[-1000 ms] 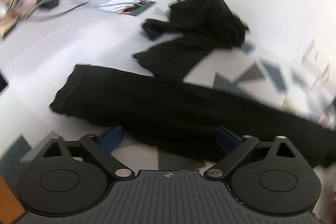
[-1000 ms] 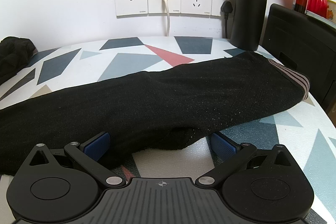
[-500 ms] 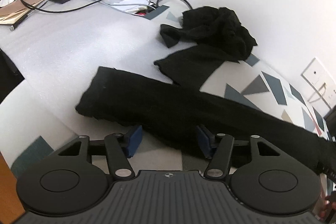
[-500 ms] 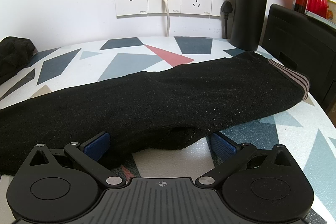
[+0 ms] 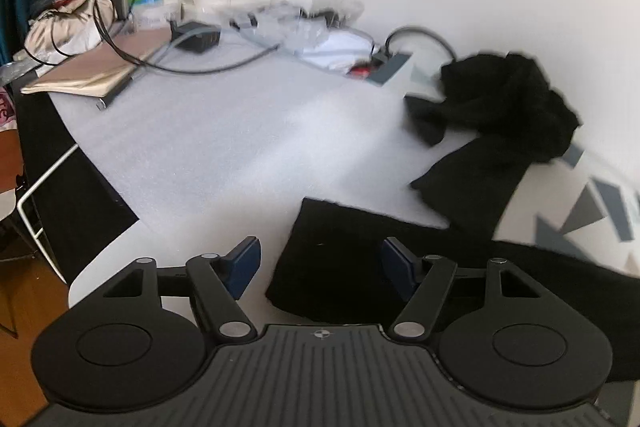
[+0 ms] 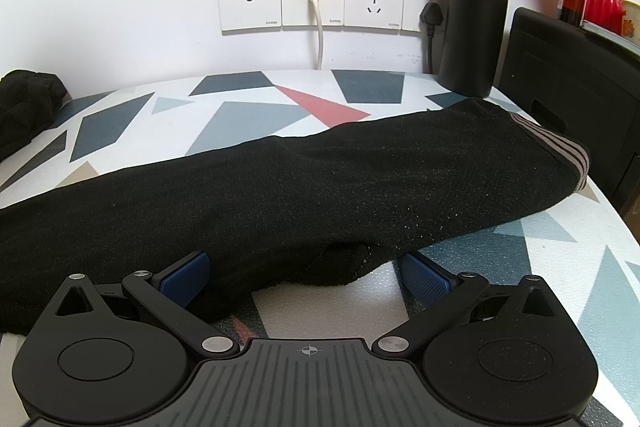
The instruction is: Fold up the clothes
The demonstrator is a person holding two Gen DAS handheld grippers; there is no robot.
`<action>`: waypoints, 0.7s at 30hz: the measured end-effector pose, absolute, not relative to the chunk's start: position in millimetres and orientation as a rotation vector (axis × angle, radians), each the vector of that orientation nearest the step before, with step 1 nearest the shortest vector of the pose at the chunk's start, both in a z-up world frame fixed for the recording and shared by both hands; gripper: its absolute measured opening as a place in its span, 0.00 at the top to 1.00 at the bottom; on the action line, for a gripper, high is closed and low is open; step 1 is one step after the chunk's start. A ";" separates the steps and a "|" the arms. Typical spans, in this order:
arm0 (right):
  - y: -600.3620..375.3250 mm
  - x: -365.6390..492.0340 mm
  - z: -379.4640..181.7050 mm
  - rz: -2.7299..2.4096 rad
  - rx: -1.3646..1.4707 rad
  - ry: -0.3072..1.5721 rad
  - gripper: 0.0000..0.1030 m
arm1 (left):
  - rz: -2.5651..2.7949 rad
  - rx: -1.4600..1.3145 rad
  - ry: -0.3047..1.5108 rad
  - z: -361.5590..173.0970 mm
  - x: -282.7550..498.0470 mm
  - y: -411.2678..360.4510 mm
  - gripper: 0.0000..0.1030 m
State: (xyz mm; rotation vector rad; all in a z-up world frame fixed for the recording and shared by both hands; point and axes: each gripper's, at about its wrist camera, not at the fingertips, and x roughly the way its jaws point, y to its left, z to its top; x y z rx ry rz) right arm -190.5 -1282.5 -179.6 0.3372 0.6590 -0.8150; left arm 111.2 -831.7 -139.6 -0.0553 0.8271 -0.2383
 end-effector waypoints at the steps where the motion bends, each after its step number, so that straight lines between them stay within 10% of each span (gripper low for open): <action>1: -1282.3 -190.4 -179.5 -0.815 0.337 0.659 0.01 | -0.243 -0.050 0.842 -143.9 116.6 -831.6 0.33; 12: -1282.9 -190.5 -179.2 -0.813 0.336 0.660 0.01 | -0.440 -0.145 0.870 -142.0 108.1 -840.0 0.50; 21: -1282.3 -190.7 -179.0 -0.813 0.335 0.661 0.01 | -0.313 -0.015 0.818 -146.1 118.2 -839.2 0.34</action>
